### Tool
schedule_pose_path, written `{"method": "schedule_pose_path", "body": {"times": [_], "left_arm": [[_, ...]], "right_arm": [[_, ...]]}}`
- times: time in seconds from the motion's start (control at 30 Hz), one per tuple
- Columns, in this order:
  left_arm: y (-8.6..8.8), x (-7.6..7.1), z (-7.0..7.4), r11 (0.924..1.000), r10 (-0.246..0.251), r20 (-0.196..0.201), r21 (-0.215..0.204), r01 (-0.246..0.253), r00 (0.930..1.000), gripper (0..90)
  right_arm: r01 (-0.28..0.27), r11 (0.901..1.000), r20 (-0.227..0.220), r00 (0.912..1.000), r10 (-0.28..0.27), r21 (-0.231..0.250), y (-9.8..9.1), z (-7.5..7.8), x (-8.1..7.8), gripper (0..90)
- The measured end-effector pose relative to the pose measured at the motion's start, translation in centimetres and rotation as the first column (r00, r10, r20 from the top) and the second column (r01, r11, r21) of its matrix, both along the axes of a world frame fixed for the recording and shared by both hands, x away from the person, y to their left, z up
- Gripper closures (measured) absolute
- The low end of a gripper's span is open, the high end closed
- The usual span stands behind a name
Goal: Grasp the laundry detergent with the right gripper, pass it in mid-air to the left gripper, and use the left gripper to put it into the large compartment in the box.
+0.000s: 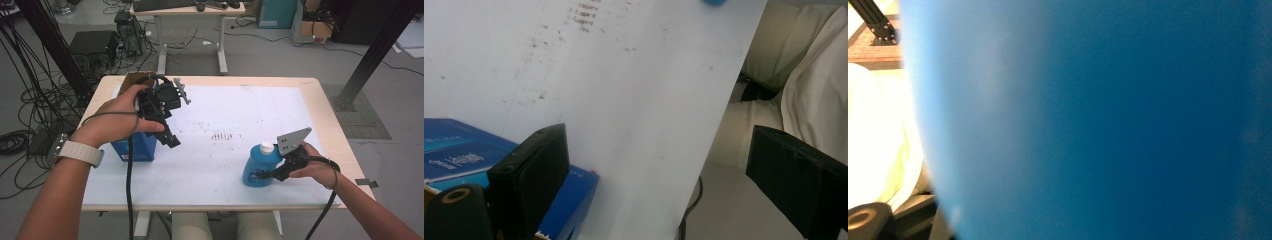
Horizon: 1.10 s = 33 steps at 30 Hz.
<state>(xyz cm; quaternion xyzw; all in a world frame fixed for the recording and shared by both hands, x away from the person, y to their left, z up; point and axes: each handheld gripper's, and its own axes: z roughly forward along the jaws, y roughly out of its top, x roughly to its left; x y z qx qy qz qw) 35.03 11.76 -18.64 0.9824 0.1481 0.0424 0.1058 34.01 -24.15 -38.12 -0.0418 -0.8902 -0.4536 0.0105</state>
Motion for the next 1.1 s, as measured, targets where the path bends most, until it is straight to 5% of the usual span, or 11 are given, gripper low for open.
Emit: {"method": "schedule_pose_path", "body": {"times": [1.1], "left_arm": [[0.05,0.05,-0.11,0.9999,0.014,0.007,0.0,-0.014,0.9999,10.5]], "right_arm": [[-0.007,1.0,0.0,1.0,0.007,-0.003,-0.03,0.0,0.1,43.1]]}}
